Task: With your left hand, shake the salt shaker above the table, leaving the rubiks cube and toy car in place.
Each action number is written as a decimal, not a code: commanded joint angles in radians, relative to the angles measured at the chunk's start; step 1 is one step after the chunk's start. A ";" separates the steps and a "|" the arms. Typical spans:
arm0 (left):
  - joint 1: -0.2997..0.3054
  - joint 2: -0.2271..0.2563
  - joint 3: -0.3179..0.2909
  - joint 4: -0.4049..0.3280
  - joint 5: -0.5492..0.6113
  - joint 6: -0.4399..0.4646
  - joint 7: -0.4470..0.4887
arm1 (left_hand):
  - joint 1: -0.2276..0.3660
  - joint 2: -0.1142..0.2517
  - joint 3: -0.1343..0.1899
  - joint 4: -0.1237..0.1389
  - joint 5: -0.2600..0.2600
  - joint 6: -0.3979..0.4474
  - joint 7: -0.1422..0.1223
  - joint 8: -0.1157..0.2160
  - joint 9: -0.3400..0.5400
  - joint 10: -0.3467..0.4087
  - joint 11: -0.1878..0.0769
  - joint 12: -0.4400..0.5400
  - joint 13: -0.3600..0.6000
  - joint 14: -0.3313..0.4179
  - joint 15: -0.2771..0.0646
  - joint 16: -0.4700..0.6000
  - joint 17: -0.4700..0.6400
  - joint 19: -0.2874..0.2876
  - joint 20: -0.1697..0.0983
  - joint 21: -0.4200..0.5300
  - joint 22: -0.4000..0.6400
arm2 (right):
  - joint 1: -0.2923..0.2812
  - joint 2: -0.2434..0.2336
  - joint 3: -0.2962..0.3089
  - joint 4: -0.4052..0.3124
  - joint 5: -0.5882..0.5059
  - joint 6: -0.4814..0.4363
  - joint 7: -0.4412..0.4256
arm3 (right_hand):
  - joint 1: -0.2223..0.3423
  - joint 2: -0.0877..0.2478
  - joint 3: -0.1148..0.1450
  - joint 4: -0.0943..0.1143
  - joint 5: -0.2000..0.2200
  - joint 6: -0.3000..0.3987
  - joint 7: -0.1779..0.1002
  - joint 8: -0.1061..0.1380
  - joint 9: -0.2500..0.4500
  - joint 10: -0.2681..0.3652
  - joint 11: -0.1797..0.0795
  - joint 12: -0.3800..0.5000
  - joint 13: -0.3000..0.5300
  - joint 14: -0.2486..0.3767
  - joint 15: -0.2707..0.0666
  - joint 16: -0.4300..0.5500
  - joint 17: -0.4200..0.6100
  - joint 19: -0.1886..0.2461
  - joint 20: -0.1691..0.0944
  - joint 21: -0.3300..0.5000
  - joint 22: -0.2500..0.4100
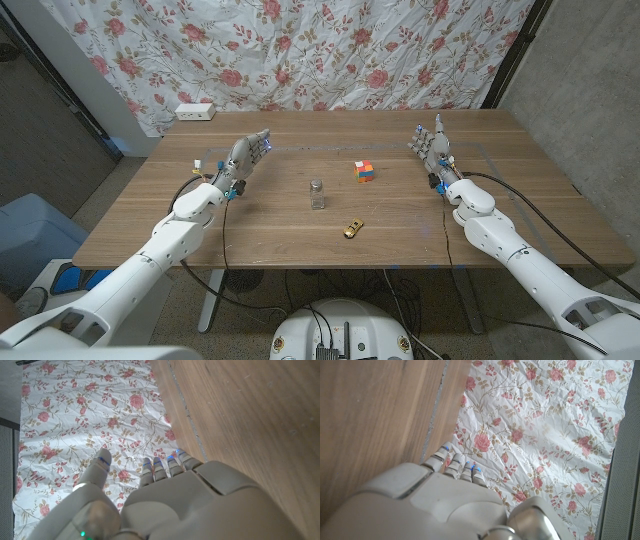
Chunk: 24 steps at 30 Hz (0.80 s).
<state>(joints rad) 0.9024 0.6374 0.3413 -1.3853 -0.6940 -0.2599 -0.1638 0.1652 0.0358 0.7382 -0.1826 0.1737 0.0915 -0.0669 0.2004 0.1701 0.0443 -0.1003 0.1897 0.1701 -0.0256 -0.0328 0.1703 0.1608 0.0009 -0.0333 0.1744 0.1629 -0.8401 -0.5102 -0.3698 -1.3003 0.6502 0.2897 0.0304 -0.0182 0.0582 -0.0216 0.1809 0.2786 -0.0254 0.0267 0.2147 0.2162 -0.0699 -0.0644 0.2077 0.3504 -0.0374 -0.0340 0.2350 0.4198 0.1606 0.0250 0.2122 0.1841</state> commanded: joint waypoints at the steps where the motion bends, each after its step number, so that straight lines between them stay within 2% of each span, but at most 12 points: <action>1: 0.007 0.046 0.000 0.009 -0.009 -0.010 -0.091 | 0.021 -0.002 0.003 -0.008 0.000 0.008 -0.013 0.008 0.004 -0.002 -0.011 -0.003 0.005 -0.016 -0.046 0.002 0.005 -0.016 -0.028 -0.003 0.003 | 0.000 0.000 0.000 0.000 0.000 0.000 0.000 | 0.000 0.102 -0.001 0.006 0.007 0.000 0.009 0.003 0.003 -0.005 -0.001 0.007 0.003 -0.005 -0.035 0.004 0.005 0.006 -0.002 0.006 0.005; 16: 0.046 0.111 0.000 -0.056 -0.002 0.002 -0.129 | 0.050 -0.016 0.006 -0.011 0.004 0.013 -0.014 0.010 0.005 -0.008 -0.021 -0.004 0.006 -0.021 -0.045 0.003 0.006 -0.029 -0.021 -0.001 0.002 | 0.000 0.000 0.000 0.000 0.000 0.000 0.000 | 0.000 0.102 -0.001 0.005 0.007 -0.001 0.009 0.003 0.003 -0.005 -0.001 0.007 0.003 -0.006 -0.034 0.004 0.005 0.007 -0.001 0.006 0.005; 19: 0.047 0.122 0.001 -0.062 -0.009 0.004 -0.156 | 0.058 -0.019 0.008 -0.011 0.006 0.008 -0.011 0.007 0.005 -0.011 -0.018 -0.005 0.006 -0.022 -0.043 0.004 0.006 -0.031 -0.019 0.000 0.002 | 0.000 0.000 0.000 0.000 0.000 0.000 0.000 | 0.000 0.102 -0.001 0.005 0.007 -0.001 0.009 0.003 0.003 -0.004 0.000 0.008 0.003 -0.005 -0.034 0.004 0.005 0.007 -0.001 0.006 0.005; 24: 0.045 0.143 0.007 -0.069 -0.014 0.005 -0.206 | 0.076 -0.027 0.012 -0.011 0.009 0.003 -0.021 0.006 0.005 -0.014 -0.026 -0.005 0.007 -0.024 -0.049 0.004 0.006 -0.037 -0.025 0.000 0.001 | 0.000 0.000 0.000 0.000 0.000 0.000 0.000 | 0.000 0.102 -0.001 0.005 0.007 0.001 0.008 0.004 0.003 -0.005 -0.001 0.007 0.003 -0.005 -0.035 0.004 0.005 0.006 -0.001 0.006 0.005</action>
<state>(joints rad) 0.9398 0.7377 0.3416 -1.4297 -0.6942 -0.2642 -0.2759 0.2269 0.0107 0.7466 -0.1909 0.1778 0.0999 -0.0861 0.2080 0.1700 0.0336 -0.1217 0.1897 0.1748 -0.0395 -0.0394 0.1703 0.1655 -0.0266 -0.0322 0.1744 0.1630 -0.8402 -0.5103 -0.3697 -1.3005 0.6503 0.2897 0.0302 -0.0182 0.0582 -0.0216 0.1808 0.2786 -0.0254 0.0267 0.2147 0.2161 -0.0699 -0.0643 0.2077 0.3503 -0.0374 -0.0340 0.2350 0.4197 0.1605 0.0250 0.2122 0.1839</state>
